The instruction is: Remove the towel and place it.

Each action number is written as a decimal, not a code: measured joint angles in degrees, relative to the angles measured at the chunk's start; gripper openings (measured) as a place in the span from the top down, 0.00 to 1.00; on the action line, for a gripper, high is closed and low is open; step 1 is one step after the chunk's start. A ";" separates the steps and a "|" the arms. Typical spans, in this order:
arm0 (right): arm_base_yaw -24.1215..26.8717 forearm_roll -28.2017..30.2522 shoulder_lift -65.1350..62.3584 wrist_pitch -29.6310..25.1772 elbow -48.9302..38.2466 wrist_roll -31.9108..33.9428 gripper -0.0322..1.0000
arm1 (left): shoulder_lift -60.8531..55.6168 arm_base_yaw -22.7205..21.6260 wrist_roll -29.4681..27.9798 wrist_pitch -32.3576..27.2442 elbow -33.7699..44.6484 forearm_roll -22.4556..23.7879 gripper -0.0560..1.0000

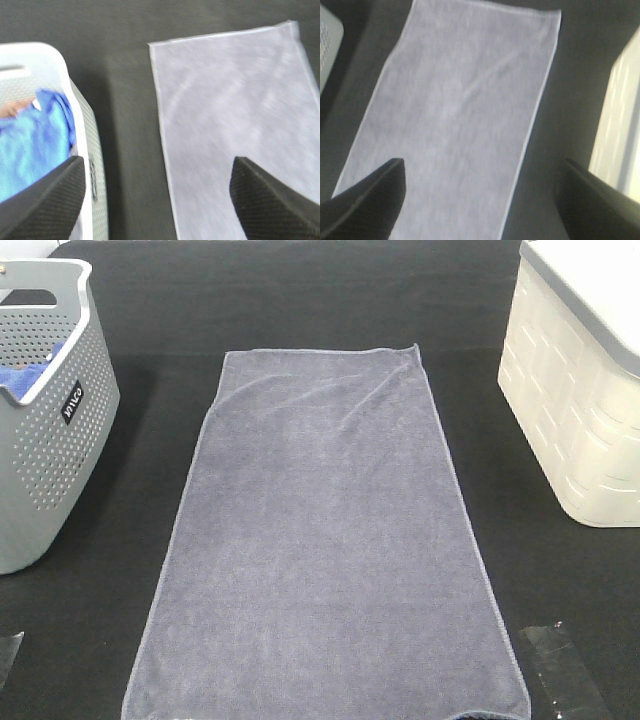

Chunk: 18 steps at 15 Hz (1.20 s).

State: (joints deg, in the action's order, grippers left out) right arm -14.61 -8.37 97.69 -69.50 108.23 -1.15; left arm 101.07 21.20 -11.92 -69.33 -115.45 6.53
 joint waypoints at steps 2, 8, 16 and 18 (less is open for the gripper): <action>0.00 0.17 -4.13 0.00 -5.79 -0.06 0.23 | -4.01 0.00 0.11 0.00 4.47 -0.57 0.24; 0.00 1.26 -32.54 -0.06 -47.61 -0.46 0.23 | -34.49 0.00 -1.78 -0.40 48.30 -1.32 0.24; 0.00 0.92 -62.45 0.00 -73.05 -0.52 0.23 | -66.23 0.00 -2.52 0.80 78.95 -1.32 0.24; 0.00 0.92 -71.79 0.63 -76.09 -0.52 0.23 | -75.00 0.00 -2.18 2.18 83.77 -1.32 0.24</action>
State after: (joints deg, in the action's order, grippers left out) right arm -14.61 -7.45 25.90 -68.87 32.14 -1.66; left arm 26.07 21.20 -14.09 -67.15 -31.68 5.21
